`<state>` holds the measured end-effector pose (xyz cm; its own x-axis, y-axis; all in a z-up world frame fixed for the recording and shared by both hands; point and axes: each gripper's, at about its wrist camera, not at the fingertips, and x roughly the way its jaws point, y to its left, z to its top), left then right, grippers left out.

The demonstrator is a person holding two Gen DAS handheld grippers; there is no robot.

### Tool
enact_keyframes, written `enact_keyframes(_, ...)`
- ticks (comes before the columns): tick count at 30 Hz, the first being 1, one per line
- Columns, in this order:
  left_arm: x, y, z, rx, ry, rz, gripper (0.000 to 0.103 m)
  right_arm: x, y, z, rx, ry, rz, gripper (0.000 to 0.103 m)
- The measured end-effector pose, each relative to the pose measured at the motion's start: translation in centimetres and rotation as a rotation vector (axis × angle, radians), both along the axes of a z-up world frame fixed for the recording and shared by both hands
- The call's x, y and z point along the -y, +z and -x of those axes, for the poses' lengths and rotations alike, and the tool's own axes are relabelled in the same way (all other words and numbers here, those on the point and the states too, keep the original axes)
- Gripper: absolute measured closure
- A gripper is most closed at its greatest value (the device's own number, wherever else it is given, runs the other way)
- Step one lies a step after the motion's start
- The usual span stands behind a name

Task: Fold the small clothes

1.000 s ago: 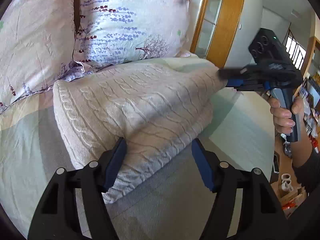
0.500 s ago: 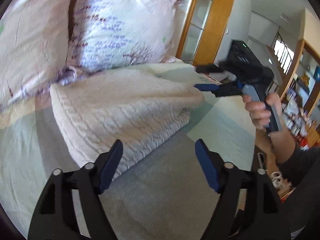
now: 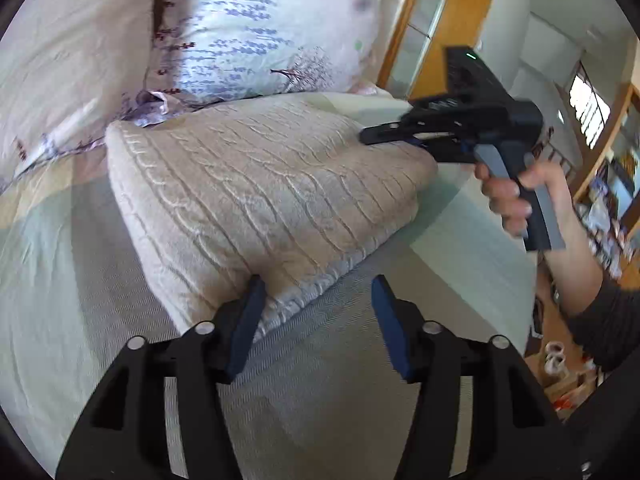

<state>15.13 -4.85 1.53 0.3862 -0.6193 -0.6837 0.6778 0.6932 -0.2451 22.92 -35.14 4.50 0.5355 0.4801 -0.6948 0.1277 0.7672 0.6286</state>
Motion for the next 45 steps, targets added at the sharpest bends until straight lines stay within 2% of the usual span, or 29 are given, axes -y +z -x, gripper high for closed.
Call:
enact_keyframes(1,-0.7,0.3,0.4,-0.007,0.02,0.031,0.03,0.4,1.1,1.6,0.054,-0.022,0.018,0.052)
enact_keyframes(4,-2.8,1.4,2.0,0.011,0.13,0.088,0.019,0.9,3.6,5.9,0.249,0.012,-0.019,0.051)
enact_keyframes(6,-3.9,1.6,2.8,0.02,0.216,0.086,0.016,-0.2,4.3,7.5,0.307,0.095,-0.051,0.051)
enact_keyframes(8,-4.7,1.4,3.0,-0.002,0.304,0.091,0.012,-2.1,3.9,7.5,0.276,0.16,-0.017,0.05)
enact_keyframes(9,-4.8,1.1,2.9,-0.016,0.339,0.081,0.011,-2.8,2.8,6.6,0.222,0.164,0.026,0.045)
enact_keyframes(11,-4.6,0.3,2.7,-0.051,0.418,0.032,0.008,-3.5,0.1,4.6,0.101,0.158,0.082,0.046)
enact_keyframes(12,-4.5,-0.1,2.5,-0.068,0.456,0.004,0.005,-3.7,-0.6,3.9,0.087,0.138,0.069,0.047)
enact_keyframes(14,-4.2,-0.8,2.7,-0.091,0.494,-0.038,0.004,-3.2,0.5,5.0,0.129,0.103,0.055,0.046)
enact_keyframes(15,-4.2,-1.0,2.9,-0.091,0.51,-0.049,0.003,-3.0,1.3,5.8,0.157,0.09,0.069,0.039)
enact_keyframes(16,-4.1,-1.1,3.1,-0.087,0.528,-0.063,0.002,-2.9,2.1,6.8,0.181,0.07,0.104,0.022)
enact_keyframes(18,-3.4,-1.3,3.0,-0.072,0.551,-0.105,0.002,-3.0,2.8,8.4,0.187,0.037,0.189,0.008)
enact_keyframes(20,-2.5,-1.5,2.9,-0.056,0.562,-0.161,0.002,-3.7,2.6,9.3,0.172,0.04,0.272,0.006)
enact_keyframes(24,-1.8,-2.5,2.7,-0.019,0.585,-0.262,0.002,-6.9,0.3,9.5,0.081,0.07,0.519,0.005)
enact_keyframes(25,-1.7,-2.5,2.6,-0.017,0.588,-0.278,0.002,-7.8,-0.3,9.4,0.057,0.074,0.585,0.005)
enact_keyframes(27,-1.7,-2.6,2.8,-0.016,0.601,-0.283,0.002,-8.9,-1.0,9.0,0.04,0.082,0.655,0.005)
enact_keyframes(31,-1.4,-2.7,2.6,-0.01,0.616,-0.312,0.002,-9.6,-1.6,8.8,0.041,0.094,0.666,0.003)
enact_keyframes(45,-1.4,-2.7,2.6,-0.011,0.619,-0.31,0.002,-9.6,-1.5,9.4,0.055,0.068,0.655,0.001)
